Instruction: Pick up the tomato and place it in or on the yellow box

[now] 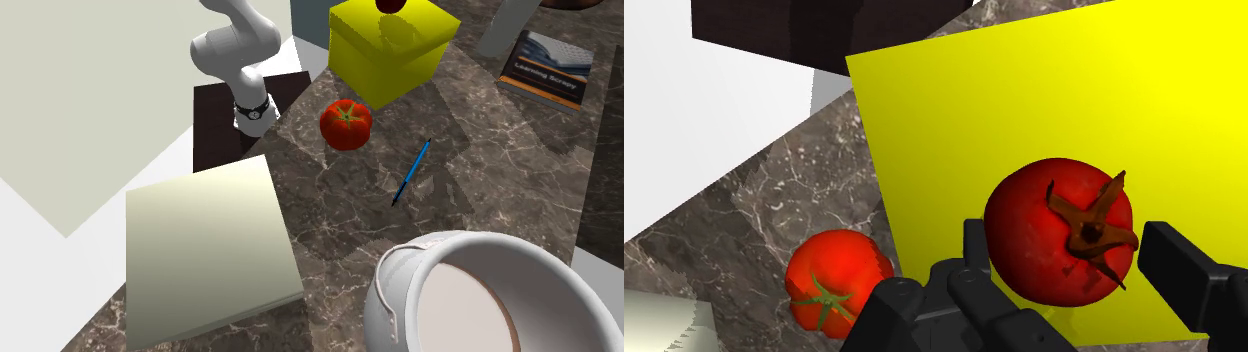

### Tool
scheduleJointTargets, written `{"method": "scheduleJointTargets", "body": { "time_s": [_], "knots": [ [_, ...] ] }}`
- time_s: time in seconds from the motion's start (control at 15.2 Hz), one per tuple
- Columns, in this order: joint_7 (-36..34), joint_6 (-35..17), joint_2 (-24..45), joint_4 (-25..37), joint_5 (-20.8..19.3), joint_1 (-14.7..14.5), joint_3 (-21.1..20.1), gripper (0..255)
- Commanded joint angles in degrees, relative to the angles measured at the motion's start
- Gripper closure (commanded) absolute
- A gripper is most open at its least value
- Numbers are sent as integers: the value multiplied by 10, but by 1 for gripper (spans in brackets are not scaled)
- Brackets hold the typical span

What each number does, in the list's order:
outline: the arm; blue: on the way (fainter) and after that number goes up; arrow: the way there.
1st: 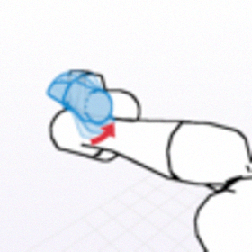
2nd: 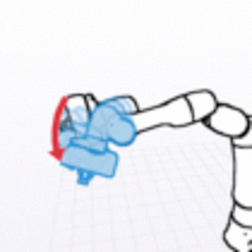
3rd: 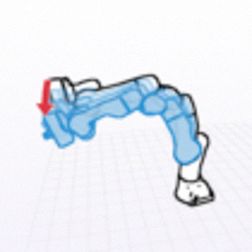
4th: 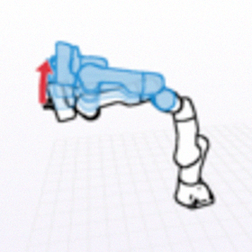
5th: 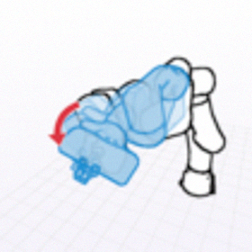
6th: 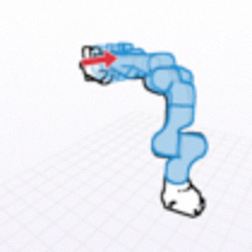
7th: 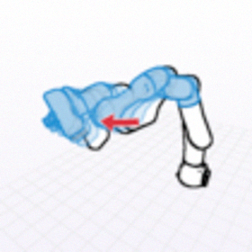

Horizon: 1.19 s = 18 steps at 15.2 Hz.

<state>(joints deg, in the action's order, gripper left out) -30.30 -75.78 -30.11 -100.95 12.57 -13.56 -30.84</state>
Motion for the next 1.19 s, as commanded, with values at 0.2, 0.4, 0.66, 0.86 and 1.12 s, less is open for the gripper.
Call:
{"method": "scheduleJointTargets", "body": {
  "time_s": [0.2,0.4,0.66,0.86,1.12],
  "knots": [
    [0,0,0,0,0,0,0,0],
    [0,0,0,0,0,0,0,0],
    [-20,73,51,122,-16,12,-12,0],
    [-20,73,51,122,-16,12,-12,0],
    [-20,73,51,122,-16,12,-12,0]
  ]
}}
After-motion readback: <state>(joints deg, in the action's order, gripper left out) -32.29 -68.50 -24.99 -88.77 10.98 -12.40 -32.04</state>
